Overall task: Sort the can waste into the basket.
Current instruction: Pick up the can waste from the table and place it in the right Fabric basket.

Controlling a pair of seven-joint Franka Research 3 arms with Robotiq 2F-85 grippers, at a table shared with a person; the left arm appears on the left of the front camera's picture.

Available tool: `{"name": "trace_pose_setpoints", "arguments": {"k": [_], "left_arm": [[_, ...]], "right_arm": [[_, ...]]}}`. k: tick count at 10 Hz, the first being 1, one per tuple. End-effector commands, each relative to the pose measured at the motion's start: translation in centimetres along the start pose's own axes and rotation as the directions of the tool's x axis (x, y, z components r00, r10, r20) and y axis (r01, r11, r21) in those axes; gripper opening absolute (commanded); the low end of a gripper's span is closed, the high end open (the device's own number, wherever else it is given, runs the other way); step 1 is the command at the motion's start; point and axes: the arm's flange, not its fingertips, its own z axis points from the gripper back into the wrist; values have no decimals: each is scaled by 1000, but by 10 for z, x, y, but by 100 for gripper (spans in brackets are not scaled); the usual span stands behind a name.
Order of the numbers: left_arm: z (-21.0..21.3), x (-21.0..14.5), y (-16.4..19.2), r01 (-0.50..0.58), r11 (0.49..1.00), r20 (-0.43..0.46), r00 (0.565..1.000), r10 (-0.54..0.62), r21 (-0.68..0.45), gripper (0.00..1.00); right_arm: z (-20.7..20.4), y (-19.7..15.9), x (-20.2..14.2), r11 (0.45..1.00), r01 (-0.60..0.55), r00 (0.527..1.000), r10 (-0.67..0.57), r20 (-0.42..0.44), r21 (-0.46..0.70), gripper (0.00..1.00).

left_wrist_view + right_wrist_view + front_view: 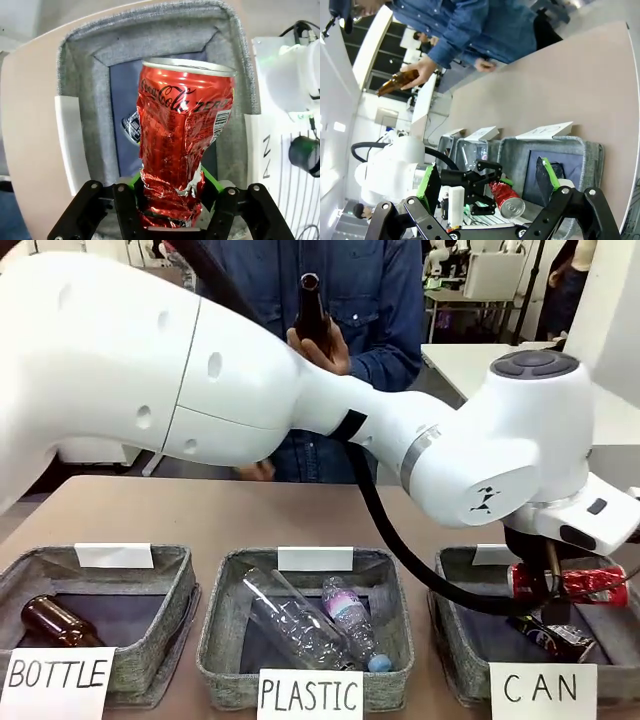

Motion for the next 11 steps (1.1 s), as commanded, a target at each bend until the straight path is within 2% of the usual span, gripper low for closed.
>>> {"name": "trace_pose_setpoints", "arguments": {"k": [1, 2, 3, 4, 5, 11], "left_arm": [[2, 12, -7, -18, 1000, -15, 1000, 18, 22, 37], [2, 12, -6, -17, 1000, -18, 1000, 17, 24, 37], [2, 11, -5, -14, 1000, -16, 1000, 14, 18, 81], [2, 11, -4, -6, 1000, -18, 1000, 6, 23, 94], [3, 12, -5, -2, 1000, -13, 1000, 2, 29, 100], [7, 12, -9, -7, 1000, 7, 1000, 6, 23, 100]], "right_arm": [[1, 1, 4, 1000, 14, 1000, -14, 5, -7, 100], [1, 1, 4, 1000, 14, 1000, -14, 5, -7, 100], [1, 1, 4, 1000, 14, 1000, -14, 5, -7, 100], [1, 1, 4, 1000, 14, 1000, -14, 5, -7, 100], [1, 1, 4, 1000, 14, 1000, -14, 5, -7, 100], [1, 1, 4, 1000, 14, 1000, -14, 5, -7, 100]]}}
